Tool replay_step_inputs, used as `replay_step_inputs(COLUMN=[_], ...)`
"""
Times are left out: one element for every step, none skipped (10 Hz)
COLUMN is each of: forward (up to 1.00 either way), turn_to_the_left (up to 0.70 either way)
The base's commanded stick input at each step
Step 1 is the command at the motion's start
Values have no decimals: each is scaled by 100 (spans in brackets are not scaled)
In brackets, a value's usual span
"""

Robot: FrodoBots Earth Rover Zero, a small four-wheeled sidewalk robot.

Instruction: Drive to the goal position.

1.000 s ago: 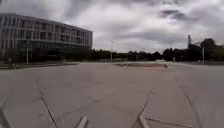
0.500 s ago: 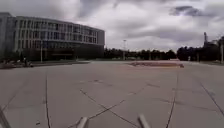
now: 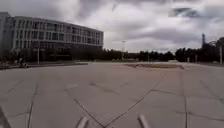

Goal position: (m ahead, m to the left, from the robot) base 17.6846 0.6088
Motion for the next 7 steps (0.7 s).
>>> replay_step_inputs(forward=[70, 70, 70, 70, 70, 70, 70], turn_to_the_left=[1, 1, 1, 1, 1, 1, 1])
